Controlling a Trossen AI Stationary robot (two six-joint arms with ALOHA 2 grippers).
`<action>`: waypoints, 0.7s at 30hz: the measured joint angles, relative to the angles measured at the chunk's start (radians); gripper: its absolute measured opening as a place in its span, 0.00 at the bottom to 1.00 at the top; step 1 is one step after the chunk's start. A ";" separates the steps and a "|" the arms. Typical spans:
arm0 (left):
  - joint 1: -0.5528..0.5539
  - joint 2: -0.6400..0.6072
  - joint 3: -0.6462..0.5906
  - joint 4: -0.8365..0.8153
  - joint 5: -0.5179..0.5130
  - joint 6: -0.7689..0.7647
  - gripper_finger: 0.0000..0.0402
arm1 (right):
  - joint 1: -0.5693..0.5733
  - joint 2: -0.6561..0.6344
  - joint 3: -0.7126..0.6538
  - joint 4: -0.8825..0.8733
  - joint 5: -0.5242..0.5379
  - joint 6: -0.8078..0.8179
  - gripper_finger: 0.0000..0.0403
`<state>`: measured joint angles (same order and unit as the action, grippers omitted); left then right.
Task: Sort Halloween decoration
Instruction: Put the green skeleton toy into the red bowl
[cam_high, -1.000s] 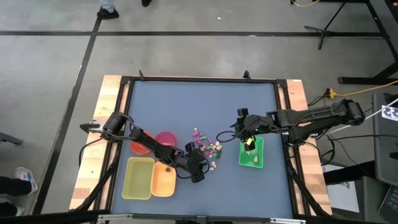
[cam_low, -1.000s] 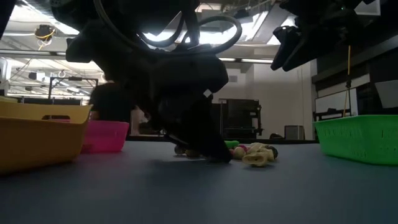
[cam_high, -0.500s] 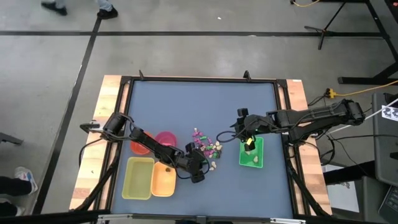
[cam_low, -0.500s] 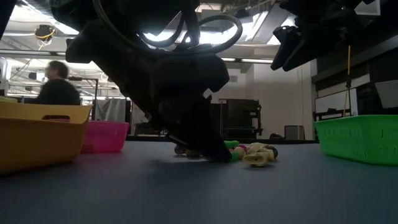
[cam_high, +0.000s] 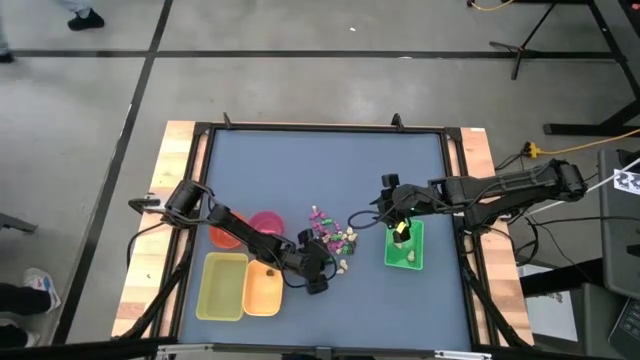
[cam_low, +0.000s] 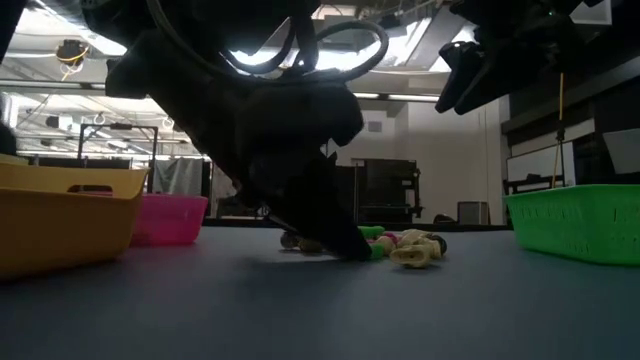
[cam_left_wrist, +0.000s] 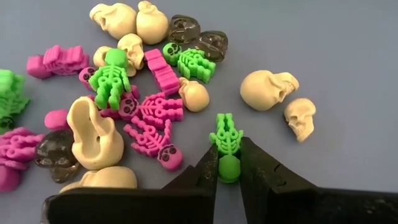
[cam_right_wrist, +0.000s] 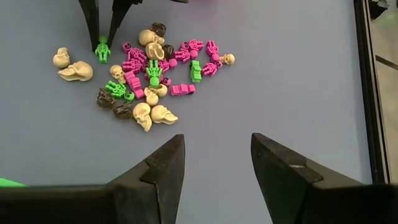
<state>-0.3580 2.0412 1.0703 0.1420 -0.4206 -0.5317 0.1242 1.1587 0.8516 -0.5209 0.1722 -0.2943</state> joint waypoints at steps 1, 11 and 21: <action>0.000 -0.010 -0.001 -0.006 0.003 0.020 0.07 | 0.000 0.000 0.000 0.000 0.000 0.000 0.46; 0.015 -0.172 0.000 -0.118 -0.020 0.145 0.07 | 0.000 0.000 0.000 0.006 -0.001 0.000 0.46; 0.035 -0.434 0.000 -0.549 -0.031 0.116 0.07 | 0.000 0.000 0.000 0.107 -0.002 0.000 0.46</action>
<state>-0.3225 1.6068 1.0702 -0.4066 -0.4513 -0.4153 0.1238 1.1587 0.8516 -0.4142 0.1705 -0.2943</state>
